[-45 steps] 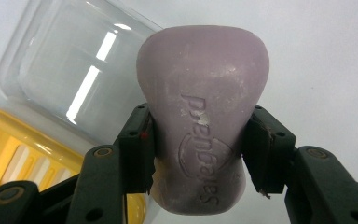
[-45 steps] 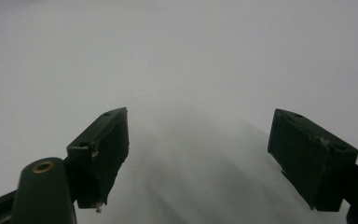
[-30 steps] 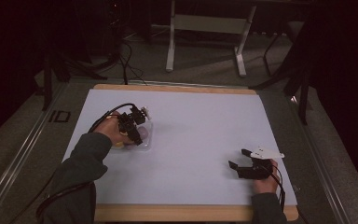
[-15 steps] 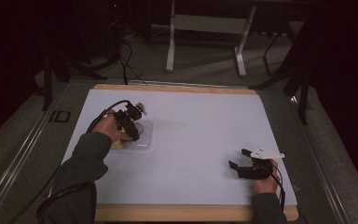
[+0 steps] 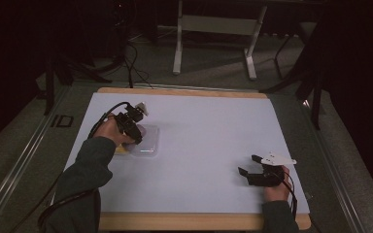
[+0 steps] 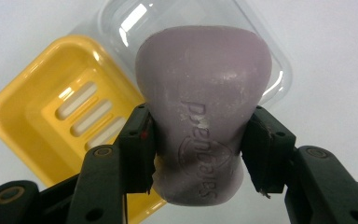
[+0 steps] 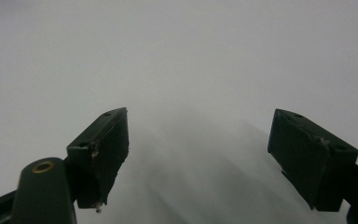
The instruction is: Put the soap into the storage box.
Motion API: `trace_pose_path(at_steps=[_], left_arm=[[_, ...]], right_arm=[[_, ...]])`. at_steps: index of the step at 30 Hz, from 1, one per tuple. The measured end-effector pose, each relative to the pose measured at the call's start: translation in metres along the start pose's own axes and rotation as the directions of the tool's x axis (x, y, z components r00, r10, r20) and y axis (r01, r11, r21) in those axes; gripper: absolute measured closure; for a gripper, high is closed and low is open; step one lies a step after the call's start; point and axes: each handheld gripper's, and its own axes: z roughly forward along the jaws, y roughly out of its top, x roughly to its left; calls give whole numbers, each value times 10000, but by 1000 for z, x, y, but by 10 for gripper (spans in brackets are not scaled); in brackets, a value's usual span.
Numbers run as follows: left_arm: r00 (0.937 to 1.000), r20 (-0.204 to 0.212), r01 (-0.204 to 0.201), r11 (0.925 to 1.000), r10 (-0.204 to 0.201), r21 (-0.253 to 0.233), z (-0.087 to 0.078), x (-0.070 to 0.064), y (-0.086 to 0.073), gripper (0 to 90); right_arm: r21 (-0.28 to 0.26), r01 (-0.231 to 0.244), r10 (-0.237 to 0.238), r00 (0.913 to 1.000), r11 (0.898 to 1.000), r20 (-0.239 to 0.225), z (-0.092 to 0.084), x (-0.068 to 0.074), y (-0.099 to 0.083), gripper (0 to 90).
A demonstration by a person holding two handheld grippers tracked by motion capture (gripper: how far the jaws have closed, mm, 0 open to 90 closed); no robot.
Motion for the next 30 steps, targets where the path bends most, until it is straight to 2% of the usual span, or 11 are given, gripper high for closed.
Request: trace_pose_path(at_steps=[10, 19, 30], left_arm=[[9981, -105, 606, 9981, -606, -66, -1, 11, -5, 498], [9923, -117, 1229, 9924, -1230, -122, 0, 22, -9, 497], [9872, -143, 1586, 9873, -1587, -55, 0, 33, -14, 498]], right_arm=[[-3, 0, 0, 10000, 10000, 0, 0, 0, 0, 199], [-22, -8, 8, 10000, 10000, 3, 0, 0, 0, 199], [-32, -19, 19, 10000, 10000, -5, 0, 0, 0, 199]])
